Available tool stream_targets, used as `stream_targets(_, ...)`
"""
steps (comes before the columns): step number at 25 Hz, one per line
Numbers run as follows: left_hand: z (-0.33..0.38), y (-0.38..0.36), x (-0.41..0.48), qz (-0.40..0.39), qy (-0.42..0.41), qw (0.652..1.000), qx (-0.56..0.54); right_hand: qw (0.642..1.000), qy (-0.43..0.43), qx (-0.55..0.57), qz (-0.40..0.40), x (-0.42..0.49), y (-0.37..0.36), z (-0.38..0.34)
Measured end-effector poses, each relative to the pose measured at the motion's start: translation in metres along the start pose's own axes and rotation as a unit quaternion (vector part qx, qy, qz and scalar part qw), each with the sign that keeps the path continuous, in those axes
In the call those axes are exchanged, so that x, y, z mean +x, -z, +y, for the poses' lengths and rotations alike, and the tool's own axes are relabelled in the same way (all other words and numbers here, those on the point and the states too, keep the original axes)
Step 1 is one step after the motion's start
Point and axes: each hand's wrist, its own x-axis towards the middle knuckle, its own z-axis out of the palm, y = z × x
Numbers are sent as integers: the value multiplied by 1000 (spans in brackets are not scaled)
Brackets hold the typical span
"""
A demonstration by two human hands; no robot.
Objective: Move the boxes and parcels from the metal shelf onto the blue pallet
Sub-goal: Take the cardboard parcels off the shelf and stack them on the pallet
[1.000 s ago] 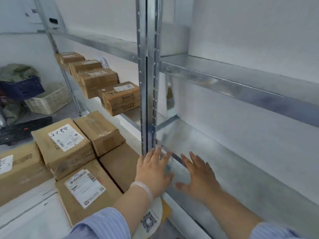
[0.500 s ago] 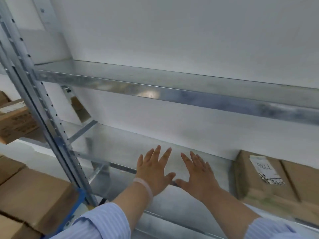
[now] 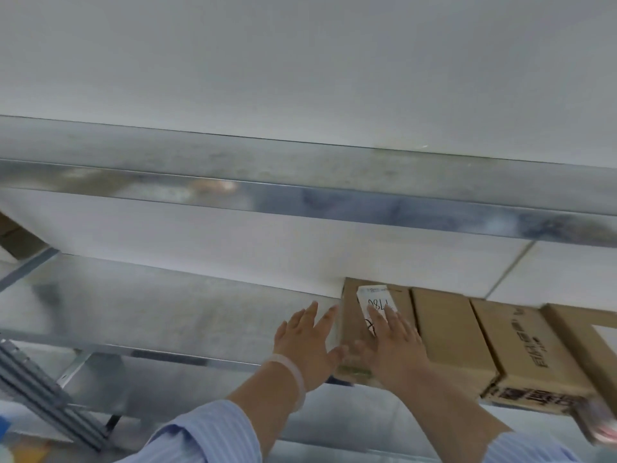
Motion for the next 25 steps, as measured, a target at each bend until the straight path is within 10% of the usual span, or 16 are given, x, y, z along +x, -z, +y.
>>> stream_targets(14, 6, -34, 8, 15, 105, 992, -65, 990, 134, 43, 8, 16, -18, 7)
stream_targets(25, 0, -52, 36, -18, 123, 916, -382, 961, -33, 259, -94, 46, -28, 21)
